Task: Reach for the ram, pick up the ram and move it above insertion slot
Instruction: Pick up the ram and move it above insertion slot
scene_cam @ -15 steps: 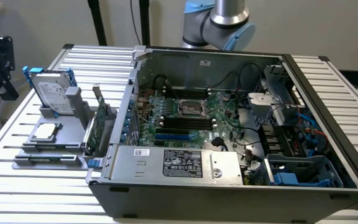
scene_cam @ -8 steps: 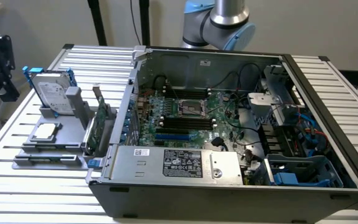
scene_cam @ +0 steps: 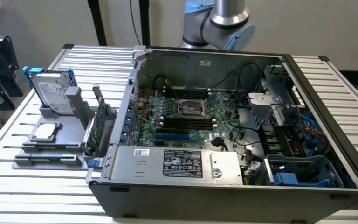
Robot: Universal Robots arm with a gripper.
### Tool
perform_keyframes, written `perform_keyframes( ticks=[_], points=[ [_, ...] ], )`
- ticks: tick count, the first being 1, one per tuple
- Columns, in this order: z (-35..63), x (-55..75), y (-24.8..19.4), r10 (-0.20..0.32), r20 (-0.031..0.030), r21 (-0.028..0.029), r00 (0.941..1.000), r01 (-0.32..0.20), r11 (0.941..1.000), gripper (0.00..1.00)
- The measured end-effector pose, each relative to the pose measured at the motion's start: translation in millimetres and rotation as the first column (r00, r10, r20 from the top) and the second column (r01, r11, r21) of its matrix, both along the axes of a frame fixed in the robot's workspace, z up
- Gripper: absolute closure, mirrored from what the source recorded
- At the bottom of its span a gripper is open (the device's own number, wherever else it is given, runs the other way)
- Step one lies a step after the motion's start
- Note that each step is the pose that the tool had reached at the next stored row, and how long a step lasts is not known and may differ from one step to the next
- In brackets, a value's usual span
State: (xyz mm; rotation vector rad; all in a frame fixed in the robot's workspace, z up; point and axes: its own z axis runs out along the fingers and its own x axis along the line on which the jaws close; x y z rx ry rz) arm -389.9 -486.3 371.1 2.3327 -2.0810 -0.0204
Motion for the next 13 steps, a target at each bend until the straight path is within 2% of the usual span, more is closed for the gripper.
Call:
perform_keyframes(
  ticks=[8, 13],
  points=[
    [-14.7, 0.1, -11.4, -0.004, 0.0006, 0.0001, 1.0000, 0.004, 1.0000, 0.58],
    [-23.8, 0.0, -16.1, -0.007, 0.0005, 0.0000, 1.0000, 0.007, 1.0000, 0.58]
  ],
)
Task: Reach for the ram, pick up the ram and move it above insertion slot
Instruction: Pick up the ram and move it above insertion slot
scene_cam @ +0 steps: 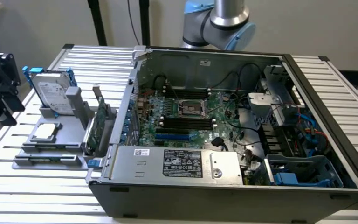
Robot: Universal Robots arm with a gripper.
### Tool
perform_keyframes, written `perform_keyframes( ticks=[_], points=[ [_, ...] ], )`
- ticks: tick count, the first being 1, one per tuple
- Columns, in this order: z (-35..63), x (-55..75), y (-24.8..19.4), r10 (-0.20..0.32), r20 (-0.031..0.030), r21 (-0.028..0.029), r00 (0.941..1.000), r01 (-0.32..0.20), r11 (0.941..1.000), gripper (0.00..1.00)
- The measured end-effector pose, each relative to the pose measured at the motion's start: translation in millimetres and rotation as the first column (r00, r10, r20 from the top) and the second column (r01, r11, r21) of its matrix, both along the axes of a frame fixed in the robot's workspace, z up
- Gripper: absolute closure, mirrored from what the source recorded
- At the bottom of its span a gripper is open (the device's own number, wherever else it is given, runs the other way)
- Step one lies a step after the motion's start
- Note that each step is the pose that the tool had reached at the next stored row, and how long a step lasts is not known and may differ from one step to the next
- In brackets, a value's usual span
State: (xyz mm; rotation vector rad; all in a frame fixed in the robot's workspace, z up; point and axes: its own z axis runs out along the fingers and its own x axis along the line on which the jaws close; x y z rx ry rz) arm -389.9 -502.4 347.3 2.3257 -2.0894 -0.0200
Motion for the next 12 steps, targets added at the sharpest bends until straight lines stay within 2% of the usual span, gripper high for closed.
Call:
perform_keyframes(
  ticks=[12],
  points=[
    [-21.8, 0.0, -3.0, 0.000, 0.0000, 0.0000, 1.0000, 0.000, 1.0000, 0.58]
  ],
)
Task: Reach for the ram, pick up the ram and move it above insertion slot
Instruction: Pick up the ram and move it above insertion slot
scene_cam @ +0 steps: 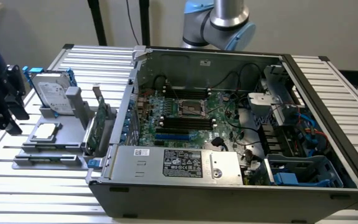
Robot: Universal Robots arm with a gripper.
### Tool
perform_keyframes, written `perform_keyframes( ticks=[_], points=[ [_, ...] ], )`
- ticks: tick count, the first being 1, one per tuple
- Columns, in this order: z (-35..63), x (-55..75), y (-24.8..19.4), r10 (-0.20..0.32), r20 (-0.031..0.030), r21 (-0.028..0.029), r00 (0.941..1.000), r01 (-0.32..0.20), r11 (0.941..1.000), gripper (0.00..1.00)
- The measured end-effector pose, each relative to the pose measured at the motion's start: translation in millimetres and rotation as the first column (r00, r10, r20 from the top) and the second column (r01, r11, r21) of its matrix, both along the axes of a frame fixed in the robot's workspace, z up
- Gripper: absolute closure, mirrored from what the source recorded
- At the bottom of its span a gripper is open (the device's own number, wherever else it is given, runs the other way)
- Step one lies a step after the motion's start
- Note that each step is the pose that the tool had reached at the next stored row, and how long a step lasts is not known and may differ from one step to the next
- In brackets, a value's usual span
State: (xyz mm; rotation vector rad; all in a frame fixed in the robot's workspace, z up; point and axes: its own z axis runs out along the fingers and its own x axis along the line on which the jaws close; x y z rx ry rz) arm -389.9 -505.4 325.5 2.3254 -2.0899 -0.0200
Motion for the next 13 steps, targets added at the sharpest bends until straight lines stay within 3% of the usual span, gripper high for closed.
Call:
perform_keyframes(
  ticks=[13],
  points=[
    [-23.6, 0.0, -1.0, 0.000, 0.0000, -0.0001, 1.0000, 0.000, 1.0000, 0.58]
  ],
)
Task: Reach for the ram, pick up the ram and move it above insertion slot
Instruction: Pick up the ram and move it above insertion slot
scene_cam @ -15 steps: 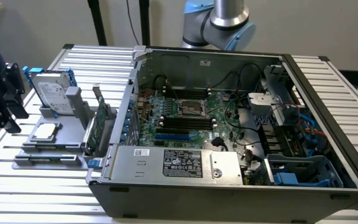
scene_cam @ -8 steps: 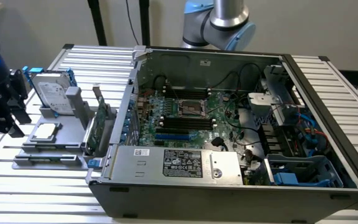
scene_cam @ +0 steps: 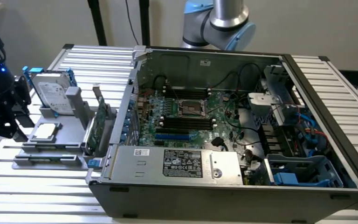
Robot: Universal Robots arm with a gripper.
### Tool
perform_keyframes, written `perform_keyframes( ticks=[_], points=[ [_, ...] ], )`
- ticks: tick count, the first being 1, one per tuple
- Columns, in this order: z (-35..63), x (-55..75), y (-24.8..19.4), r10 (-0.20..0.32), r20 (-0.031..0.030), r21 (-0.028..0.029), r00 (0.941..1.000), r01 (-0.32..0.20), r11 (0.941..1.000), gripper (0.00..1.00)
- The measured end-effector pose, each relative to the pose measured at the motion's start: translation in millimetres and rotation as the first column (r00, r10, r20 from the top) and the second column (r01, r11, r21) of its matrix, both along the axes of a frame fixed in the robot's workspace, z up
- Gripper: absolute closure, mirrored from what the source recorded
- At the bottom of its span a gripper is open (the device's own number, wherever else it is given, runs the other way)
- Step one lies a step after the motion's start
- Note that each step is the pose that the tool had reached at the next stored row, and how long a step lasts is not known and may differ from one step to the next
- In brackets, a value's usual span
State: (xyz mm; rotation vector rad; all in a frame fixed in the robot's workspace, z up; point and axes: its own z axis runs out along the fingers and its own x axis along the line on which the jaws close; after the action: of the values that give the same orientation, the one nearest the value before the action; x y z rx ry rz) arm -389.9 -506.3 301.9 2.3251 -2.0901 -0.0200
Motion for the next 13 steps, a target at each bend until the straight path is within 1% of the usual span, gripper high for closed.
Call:
perform_keyframes(
  ticks=[13],
  points=[
    [-23.7, 0.0, 1.2, -0.017, 0.0000, 0.0000, 0.9999, 0.017, 0.9999, 0.58]
  ],
)
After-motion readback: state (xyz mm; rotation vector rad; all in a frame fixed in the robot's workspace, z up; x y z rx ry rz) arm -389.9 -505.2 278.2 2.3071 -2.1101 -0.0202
